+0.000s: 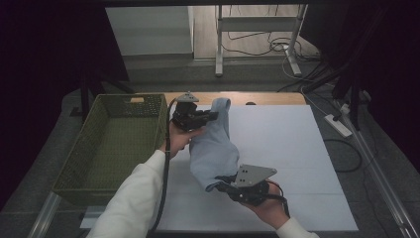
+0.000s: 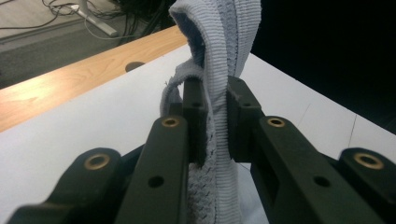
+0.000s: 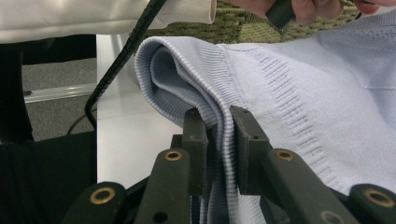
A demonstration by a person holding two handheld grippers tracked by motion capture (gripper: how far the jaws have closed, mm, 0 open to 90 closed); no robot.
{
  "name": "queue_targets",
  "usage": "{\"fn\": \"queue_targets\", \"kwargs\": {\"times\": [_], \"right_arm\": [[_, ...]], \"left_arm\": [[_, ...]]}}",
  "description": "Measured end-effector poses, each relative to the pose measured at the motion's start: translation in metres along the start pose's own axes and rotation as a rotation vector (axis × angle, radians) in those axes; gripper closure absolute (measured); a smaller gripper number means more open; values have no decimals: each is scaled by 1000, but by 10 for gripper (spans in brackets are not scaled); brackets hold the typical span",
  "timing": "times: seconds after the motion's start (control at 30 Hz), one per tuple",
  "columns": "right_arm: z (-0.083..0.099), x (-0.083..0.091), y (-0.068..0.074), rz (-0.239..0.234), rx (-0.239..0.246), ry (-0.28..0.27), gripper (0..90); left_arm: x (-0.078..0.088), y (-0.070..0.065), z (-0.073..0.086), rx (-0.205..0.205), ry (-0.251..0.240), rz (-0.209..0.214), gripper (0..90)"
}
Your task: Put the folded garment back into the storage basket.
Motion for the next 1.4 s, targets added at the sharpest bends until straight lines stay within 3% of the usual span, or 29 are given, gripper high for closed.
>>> {"fn": "queue_targets", "kwargs": {"times": [0.7, 1.4], "right_arm": [[-38, -14, 0, -16, 54, -25, 767], [-64, -31, 0, -33, 80, -38, 767]], "left_arm": [[39, 19, 2, 19, -38, -46, 796], [69, 38, 7, 43, -64, -88, 796]]}}
Point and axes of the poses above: each handheld gripper's, and its own axes: x roughly backward along the jaws, z roughly out of its underside, y roughly to its left, the point moved 9 cm from there along -x, roughly forward along the jaws, and after that the axes turned 14 degrees about y, right-handed, at the moved point
